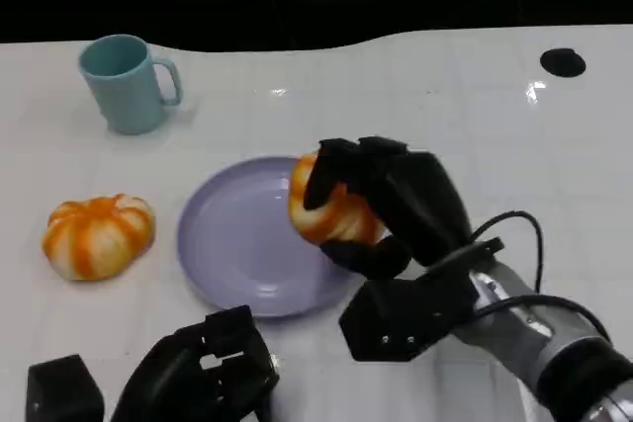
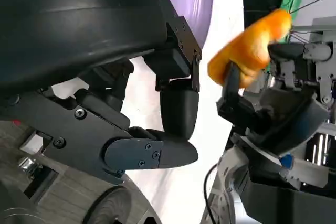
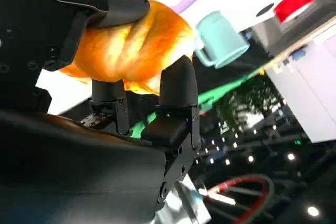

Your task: Grasp the bread from the table and place it into the plate.

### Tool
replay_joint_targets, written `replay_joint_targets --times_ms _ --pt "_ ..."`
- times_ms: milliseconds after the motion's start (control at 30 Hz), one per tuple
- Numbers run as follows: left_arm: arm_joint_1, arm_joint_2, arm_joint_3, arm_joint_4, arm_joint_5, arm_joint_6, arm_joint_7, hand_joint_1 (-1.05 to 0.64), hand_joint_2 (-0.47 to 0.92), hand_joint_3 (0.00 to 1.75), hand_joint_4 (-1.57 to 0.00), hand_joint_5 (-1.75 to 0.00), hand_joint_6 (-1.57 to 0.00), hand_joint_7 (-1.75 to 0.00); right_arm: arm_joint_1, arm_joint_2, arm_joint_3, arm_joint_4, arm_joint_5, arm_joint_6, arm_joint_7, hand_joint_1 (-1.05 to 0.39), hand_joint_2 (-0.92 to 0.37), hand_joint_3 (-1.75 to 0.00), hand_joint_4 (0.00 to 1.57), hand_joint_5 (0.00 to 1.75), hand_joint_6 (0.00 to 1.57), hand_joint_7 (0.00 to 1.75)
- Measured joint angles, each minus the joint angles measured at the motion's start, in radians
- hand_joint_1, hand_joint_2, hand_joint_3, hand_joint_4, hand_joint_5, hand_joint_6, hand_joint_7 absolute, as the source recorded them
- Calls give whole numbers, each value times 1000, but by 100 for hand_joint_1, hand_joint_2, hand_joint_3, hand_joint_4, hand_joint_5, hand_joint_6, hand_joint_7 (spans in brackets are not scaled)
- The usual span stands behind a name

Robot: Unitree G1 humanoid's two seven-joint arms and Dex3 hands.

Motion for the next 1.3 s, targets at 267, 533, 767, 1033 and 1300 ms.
replay_joint_targets --times_ms 267,533,767,1033,1300 --pt "2 1 -1 -3 0 0 0 -59 72 58 -78 -175 -75 -142 -30 58 0 47 7 -2 5 -6 -23 -145 96 175 75 171" --pt "6 1 -7 -13 2 0 0 -59 71 60 -77 -175 -75 -144 -30 65 6 46 4 22 45 -25 -49 -89 48 95 65 41" --pt "7 1 -9 -19 2 0 0 -60 71 60 -77 -175 -74 -145 -26 37 9 -26 21 69 236 -50 -91 -19 5 56 37 1" --pt "8 2 -9 -19 2 -1 0 -62 71 60 -79 -175 -75 -145 30 -8 8 -160 46 129 398 -60 -92 -20 0 43 28 0" --pt "9 1 -9 -19 1 -1 0 -59 69 61 -79 -175 -75 -144 77 -44 1 -270 65 143 444 -59 -92 -21 5 49 31 2"
